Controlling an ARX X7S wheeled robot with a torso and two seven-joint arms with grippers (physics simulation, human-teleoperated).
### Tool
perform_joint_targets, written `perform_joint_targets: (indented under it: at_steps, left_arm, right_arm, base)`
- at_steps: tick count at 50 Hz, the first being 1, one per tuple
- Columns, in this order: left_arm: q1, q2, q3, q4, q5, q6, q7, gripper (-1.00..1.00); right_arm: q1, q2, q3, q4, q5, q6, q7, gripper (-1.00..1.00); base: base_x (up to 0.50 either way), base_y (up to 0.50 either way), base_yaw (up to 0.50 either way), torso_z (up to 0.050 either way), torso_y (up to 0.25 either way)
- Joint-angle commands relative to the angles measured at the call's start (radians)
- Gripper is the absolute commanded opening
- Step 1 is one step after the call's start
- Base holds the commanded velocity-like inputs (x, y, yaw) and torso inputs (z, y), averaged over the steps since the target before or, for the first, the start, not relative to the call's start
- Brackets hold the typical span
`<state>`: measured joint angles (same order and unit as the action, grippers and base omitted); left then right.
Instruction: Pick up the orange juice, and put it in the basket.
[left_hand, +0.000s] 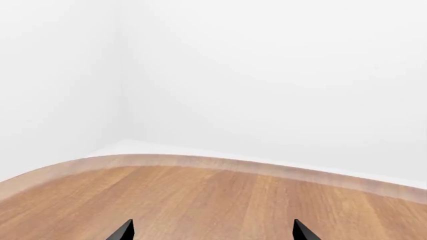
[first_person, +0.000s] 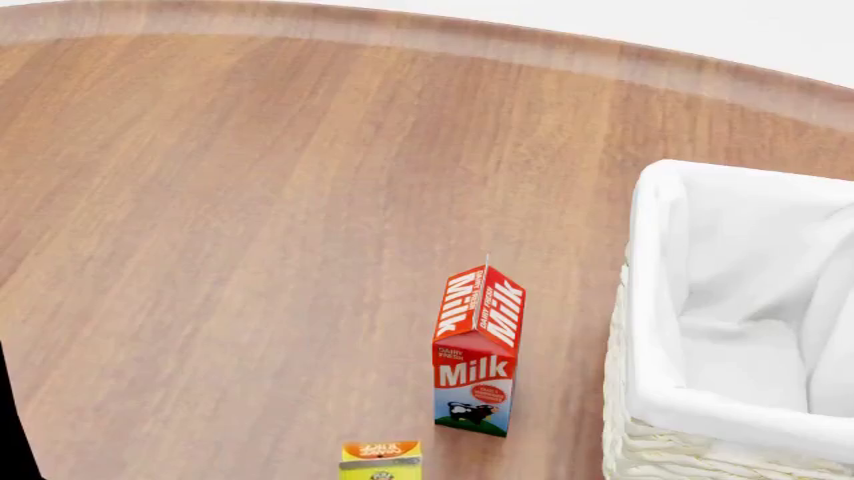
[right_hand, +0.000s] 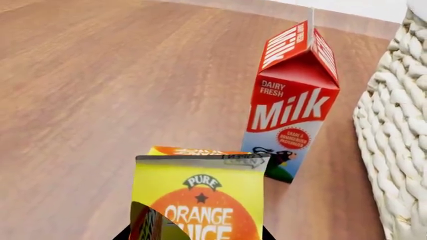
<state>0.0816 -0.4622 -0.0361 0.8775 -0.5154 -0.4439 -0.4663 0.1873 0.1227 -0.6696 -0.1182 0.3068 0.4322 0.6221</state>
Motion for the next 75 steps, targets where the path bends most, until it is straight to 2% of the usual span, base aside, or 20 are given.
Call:
perform_joint_targets:
  at_steps: [1,33,53,75]
  left_arm:
    - [0.003,0.024,-0.038,0.008,-0.022,0.015,0.025,1.0]
    - [0.0,0.016,-0.024,-0.002,-0.022,0.027,0.02,1.0]
    - [0.003,0.01,-0.021,-0.001,-0.025,0.034,0.014,1.0]
    - [-0.001,0.002,-0.013,0.0,-0.03,0.034,0.008,1.0]
  right_arm:
    - [0.011,0.002,0.017,-0.13,-0.018,0.047,-0.02,-1.0]
    - [0.088,0.028,-0.007,-0.406,0.031,0.221,0.027,-1.0]
    - [0.168,0.027,-0.006,-0.602,0.082,0.408,0.085,-1.0]
    - [0.26,0.03,0.118,-0.718,0.181,0.539,0.113,-1.0]
  base:
    - [0.0,0.0,0.0,0.0,0.0]
    - [0.0,0.0,0.0,0.0,0.0]
    - [0.0,0.0,0.0,0.0,0.001]
    - [0.0,0.0,0.0,0.0,0.0]
